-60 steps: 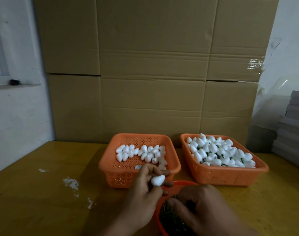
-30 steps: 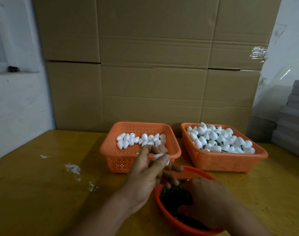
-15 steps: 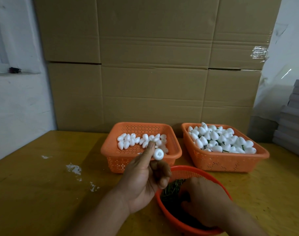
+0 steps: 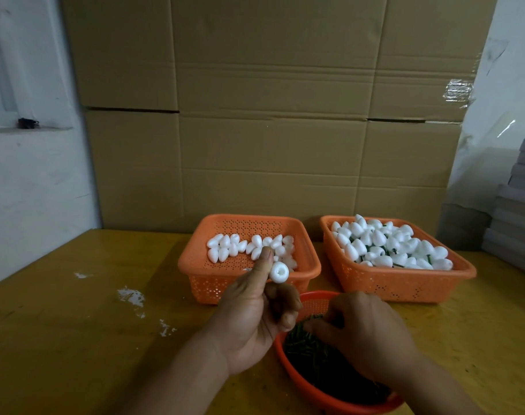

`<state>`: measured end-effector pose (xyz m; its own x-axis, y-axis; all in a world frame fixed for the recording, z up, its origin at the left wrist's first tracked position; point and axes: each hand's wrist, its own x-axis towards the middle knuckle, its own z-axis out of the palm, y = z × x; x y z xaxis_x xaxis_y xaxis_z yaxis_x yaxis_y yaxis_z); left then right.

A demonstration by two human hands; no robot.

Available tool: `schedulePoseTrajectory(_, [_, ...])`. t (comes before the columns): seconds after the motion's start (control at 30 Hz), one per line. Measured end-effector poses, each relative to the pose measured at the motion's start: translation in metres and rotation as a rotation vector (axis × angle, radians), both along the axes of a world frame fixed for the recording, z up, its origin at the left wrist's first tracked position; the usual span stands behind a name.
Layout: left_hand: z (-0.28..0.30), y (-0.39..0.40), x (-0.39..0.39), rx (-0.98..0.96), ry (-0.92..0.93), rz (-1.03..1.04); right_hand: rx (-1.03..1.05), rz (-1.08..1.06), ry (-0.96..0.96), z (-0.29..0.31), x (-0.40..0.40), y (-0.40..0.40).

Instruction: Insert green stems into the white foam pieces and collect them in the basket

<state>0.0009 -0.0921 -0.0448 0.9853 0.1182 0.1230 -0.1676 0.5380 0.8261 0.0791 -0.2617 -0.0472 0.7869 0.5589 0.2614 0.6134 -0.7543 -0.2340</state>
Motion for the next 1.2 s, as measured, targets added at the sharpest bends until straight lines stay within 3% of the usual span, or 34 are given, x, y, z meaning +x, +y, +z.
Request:
schedulePoseTrajectory(0.27, [0.001, -0.001, -0.001, -0.012, 0.016, 0.000, 0.183, 0.099, 0.086, -0.002, 0.005, -0.002])
schedulePoseTrajectory(0.43, [0.001, -0.001, -0.002, -0.026, 0.015, -0.005, 0.592, 0.186, 0.450, 0.000, 0.000, 0.002])
schedulePoseTrajectory(0.53, [0.000, -0.001, -0.001, -0.013, 0.014, -0.003, 0.711, 0.245, 0.525, 0.007, -0.006, 0.002])
schedulePoseTrajectory(0.97, [-0.003, -0.003, -0.002, 0.059, 0.046, 0.012, 1.049, 0.411, 0.414, 0.023, -0.022, 0.001])
schedulePoseTrajectory(1.2, [-0.002, -0.005, -0.001, 0.094, 0.046, 0.036, 1.060, 0.481, 0.389, 0.022, -0.028, 0.003])
